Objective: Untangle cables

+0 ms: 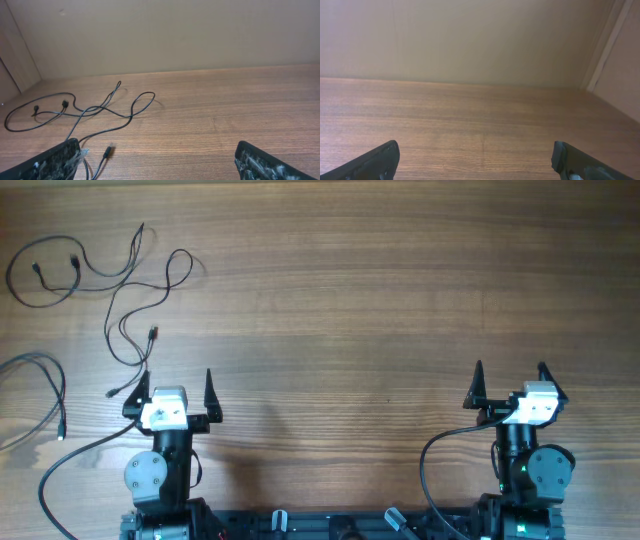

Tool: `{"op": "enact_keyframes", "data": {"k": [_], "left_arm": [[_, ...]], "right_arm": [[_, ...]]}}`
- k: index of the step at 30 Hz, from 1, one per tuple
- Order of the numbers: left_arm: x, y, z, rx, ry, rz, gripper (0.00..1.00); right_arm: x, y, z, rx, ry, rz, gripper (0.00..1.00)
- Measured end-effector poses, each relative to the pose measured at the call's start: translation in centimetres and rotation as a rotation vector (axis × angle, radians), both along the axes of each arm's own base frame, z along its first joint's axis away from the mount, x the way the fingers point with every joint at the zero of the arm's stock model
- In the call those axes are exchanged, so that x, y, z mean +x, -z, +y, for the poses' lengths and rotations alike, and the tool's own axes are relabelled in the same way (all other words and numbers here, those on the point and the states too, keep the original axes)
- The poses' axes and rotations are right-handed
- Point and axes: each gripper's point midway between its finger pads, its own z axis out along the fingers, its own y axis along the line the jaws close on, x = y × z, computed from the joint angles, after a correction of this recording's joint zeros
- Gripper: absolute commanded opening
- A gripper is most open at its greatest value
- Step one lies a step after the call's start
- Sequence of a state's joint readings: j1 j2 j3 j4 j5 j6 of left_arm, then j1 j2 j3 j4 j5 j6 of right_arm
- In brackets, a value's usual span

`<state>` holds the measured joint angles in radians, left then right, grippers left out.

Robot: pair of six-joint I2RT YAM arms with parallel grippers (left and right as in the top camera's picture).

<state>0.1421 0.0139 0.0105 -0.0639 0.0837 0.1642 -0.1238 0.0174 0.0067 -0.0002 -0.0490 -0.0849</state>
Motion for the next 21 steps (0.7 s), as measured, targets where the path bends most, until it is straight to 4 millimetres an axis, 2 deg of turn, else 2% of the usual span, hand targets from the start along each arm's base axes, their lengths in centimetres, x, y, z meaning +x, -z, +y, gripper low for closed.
{"op": "enact_keyframes", "data": {"k": [21], "left_arm": [[0.0,-0.01,0.01,0.0,0.0,0.0,1.0]], "right_arm": [[0.0,-0.02,0.03,-0.008,-0.001,0.0,1.0]]}}
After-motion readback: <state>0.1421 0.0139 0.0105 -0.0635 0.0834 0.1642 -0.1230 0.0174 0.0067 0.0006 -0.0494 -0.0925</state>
